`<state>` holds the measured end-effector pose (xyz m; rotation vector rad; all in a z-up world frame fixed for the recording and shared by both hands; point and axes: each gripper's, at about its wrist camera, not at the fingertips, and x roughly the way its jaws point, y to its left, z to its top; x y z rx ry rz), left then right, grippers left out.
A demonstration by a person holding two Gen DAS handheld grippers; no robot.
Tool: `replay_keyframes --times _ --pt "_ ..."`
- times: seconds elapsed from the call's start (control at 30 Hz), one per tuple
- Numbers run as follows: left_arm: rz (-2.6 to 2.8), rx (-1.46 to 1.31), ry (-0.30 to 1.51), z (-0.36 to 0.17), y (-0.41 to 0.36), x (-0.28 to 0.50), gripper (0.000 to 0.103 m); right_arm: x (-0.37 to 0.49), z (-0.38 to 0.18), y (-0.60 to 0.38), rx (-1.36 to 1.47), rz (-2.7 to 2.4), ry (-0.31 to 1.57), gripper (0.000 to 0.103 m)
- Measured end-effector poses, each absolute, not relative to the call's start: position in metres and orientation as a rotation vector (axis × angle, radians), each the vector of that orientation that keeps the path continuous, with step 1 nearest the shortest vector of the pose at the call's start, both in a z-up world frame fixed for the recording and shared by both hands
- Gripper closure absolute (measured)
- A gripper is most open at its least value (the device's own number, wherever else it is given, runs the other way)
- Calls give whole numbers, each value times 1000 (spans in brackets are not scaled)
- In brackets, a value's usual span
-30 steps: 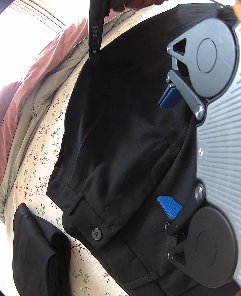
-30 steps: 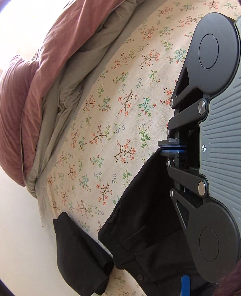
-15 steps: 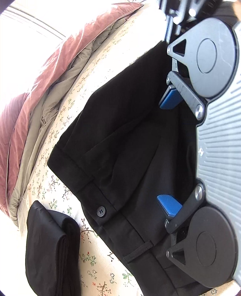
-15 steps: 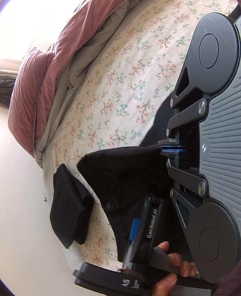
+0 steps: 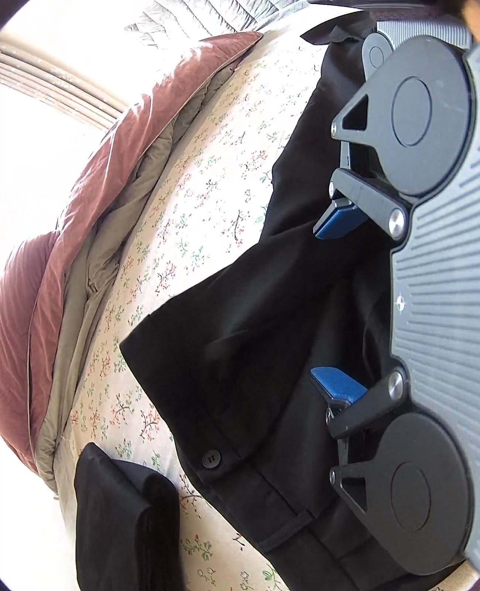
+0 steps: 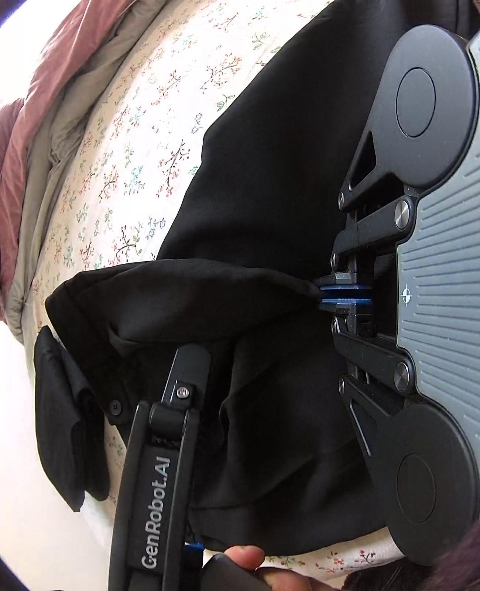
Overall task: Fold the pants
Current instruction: 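Grasp the trouser leg with the right tool and lift it, then grasp the waistband with the left tool while the right tool holds the lifted leg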
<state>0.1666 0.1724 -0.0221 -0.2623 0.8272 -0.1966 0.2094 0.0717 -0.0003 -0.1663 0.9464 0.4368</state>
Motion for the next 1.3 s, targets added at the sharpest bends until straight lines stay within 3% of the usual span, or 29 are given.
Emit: replay_keyframes --times 0.07,0.23,0.3,0.73,0.8,0.87,0.93,0.97,1.0,1.03,1.07,1.1,1.3 --pt "-195 -254 815 -21 167 171 15 208 9 58 -121 427 945 87" --pt "-190 -218 797 -17 145 178 15 202 36 0 -49 282 914 50" --pt "-182 -198 792 -17 135 181 15 199 43 -30 -33 192 894 43" --pt "-70 -181 837 -31 82 202 17 181 17 -210 70 -363 884 41" --pt "-46 -176 827 -32 81 201 25 180 5 -222 88 -402 891 41" --pt "-19 -165 824 -34 80 202 43 180 -6 -232 116 -435 896 41" --pt "-5 -183 830 -35 85 203 54 179 -14 -242 143 -482 878 43" --pt "-4 -196 830 -36 87 203 64 177 -15 -245 153 -497 861 44" --pt "0 -203 825 -35 89 202 71 175 -15 -248 158 -506 842 53" --pt "5 -203 814 -34 88 201 81 173 -14 -249 152 -513 833 80" --pt "2 -209 802 -32 90 199 88 172 -13 -250 146 -518 828 94" --pt "1 -222 787 -30 91 196 88 170 -11 -251 152 -522 817 102" --pt "-28 -348 642 -6 113 166 90 128 32 -253 232 -531 658 103"
